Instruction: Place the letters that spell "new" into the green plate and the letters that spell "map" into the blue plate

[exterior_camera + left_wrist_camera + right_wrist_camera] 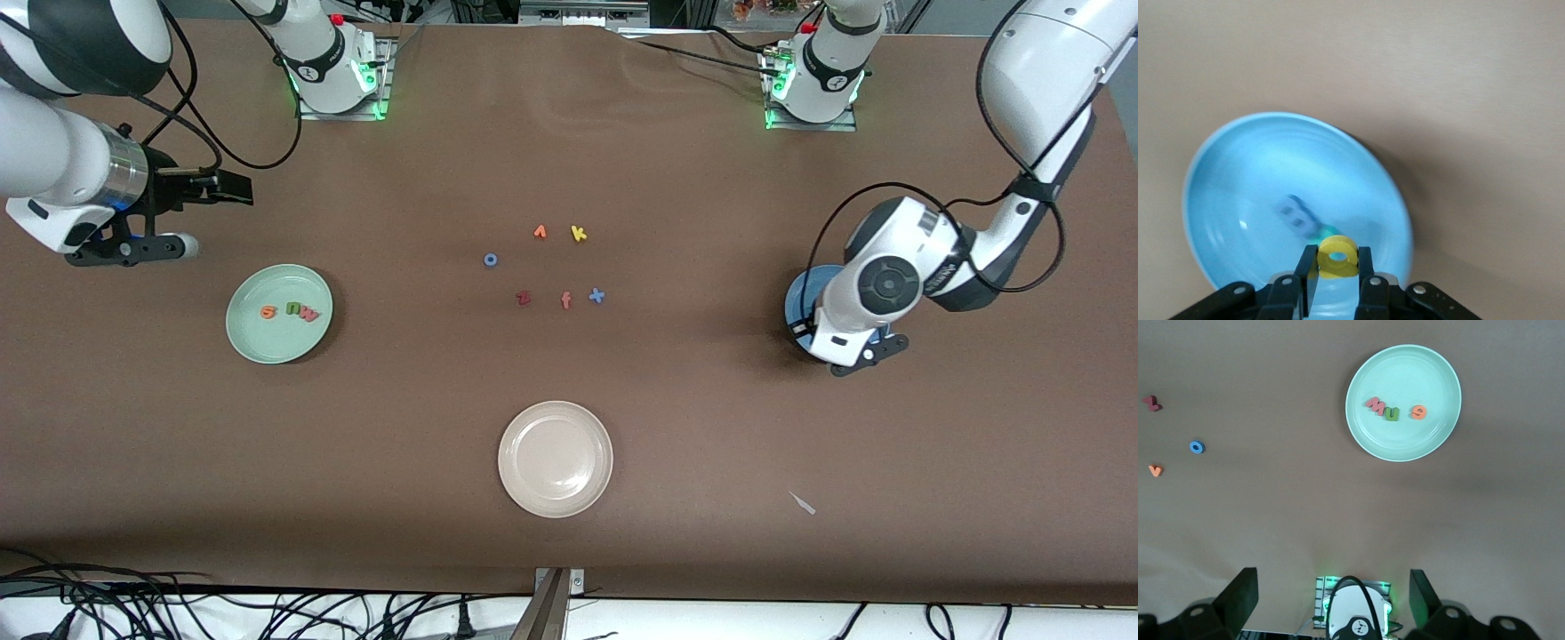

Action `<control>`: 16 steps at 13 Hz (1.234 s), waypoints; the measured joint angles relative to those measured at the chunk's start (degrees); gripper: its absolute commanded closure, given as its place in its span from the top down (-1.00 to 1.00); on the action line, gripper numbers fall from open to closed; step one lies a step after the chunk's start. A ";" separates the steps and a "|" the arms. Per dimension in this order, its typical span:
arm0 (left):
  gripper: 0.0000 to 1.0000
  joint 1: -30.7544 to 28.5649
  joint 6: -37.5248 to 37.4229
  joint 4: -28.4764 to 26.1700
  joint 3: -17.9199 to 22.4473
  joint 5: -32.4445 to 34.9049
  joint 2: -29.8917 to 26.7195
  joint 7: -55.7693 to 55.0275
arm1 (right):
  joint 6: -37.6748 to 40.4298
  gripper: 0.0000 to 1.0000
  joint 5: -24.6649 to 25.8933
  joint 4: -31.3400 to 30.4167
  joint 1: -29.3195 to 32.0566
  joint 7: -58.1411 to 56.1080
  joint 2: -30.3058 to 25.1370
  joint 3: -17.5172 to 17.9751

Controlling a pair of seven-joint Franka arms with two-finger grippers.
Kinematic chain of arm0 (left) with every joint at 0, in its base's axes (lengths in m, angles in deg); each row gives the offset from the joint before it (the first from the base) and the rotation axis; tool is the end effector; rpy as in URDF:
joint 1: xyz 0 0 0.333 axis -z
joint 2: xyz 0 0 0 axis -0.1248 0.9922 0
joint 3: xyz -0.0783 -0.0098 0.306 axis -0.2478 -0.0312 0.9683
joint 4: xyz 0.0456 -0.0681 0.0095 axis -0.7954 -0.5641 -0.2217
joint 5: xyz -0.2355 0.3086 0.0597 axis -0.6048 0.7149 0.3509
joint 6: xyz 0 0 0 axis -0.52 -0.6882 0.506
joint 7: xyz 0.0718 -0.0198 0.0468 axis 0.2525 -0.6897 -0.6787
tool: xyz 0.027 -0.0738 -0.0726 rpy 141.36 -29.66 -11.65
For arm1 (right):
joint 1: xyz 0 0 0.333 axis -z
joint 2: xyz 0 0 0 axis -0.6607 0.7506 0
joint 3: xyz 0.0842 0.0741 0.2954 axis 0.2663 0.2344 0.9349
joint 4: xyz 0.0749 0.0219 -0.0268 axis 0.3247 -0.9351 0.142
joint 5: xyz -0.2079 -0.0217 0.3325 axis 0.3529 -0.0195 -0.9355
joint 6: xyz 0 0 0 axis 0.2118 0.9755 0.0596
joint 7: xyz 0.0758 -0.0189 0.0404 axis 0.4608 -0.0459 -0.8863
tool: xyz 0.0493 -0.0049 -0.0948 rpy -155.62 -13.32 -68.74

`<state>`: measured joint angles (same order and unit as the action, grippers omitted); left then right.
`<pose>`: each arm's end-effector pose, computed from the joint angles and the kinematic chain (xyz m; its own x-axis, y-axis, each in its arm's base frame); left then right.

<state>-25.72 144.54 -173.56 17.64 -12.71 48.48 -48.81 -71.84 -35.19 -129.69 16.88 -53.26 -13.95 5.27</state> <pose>0.5801 -0.0789 0.2296 0.9079 0.3928 -0.1463 0.3561 -0.9070 -0.2250 0.5529 0.0724 0.5364 0.9390 0.1057 -0.3274 0.1131 -0.9936 0.0035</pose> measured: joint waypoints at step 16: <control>0.98 -5.17 -13.74 15.06 -1.67 -0.03 1.60 15.69 | -7.11 1.00 5.65 3.87 16.05 0.50 0.08 13.92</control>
<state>-30.90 130.80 -158.50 15.97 -12.74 50.08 -33.12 -78.95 -29.54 -125.82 32.92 -52.76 -13.87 19.20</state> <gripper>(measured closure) 0.009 0.000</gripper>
